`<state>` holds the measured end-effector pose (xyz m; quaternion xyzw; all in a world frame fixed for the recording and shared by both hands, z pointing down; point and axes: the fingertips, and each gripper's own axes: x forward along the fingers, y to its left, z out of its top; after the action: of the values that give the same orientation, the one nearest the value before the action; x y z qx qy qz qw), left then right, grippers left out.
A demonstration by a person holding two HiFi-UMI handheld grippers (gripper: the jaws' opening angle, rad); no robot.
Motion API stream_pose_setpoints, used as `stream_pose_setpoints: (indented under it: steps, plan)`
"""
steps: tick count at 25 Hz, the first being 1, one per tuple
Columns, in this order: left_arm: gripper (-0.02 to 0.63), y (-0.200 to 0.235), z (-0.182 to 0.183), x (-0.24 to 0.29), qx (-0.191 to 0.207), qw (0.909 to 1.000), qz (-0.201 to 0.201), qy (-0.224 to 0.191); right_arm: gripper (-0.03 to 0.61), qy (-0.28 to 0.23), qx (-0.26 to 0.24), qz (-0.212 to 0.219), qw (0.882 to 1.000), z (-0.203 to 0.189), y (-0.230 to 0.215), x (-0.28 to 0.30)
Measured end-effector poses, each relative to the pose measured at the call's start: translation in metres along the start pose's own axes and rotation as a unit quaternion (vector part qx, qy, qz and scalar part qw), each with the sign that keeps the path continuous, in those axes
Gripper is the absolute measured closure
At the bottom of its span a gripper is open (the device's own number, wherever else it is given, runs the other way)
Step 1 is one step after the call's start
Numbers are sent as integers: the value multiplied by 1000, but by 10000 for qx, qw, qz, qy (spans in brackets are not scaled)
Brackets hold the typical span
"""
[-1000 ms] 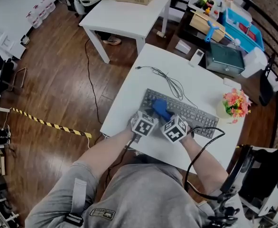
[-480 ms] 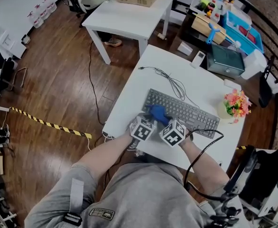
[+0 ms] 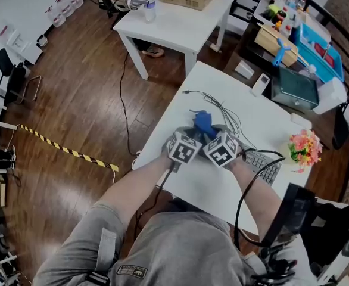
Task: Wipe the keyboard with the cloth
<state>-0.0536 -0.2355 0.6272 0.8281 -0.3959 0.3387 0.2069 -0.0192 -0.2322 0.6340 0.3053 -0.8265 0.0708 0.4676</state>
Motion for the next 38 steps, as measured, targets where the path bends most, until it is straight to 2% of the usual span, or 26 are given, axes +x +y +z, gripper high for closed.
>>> stream_pose_setpoints:
  steps: [11,20,26,30,38]
  plan:
    - [620,-5,-18,-1,-67,9999,34,127,465,-6,56,221,9997,-3,20,6]
    - [620,-18,-67,-28,-137,9995,37,265,465,-3,-66,471,9989,-12,79,-1]
    - [620,-27,-87,-40,-104,9994,10,330,465,46,-194,618,9979,-19,110,-4]
    - [620,-23,-84,-39,-78,9994,46,323,465,36,-197,593,9980,-16,103,-1]
    - [620,9,-27,-33,-86,9996,267,-26,465,-184,121,138,9997,18,37,9]
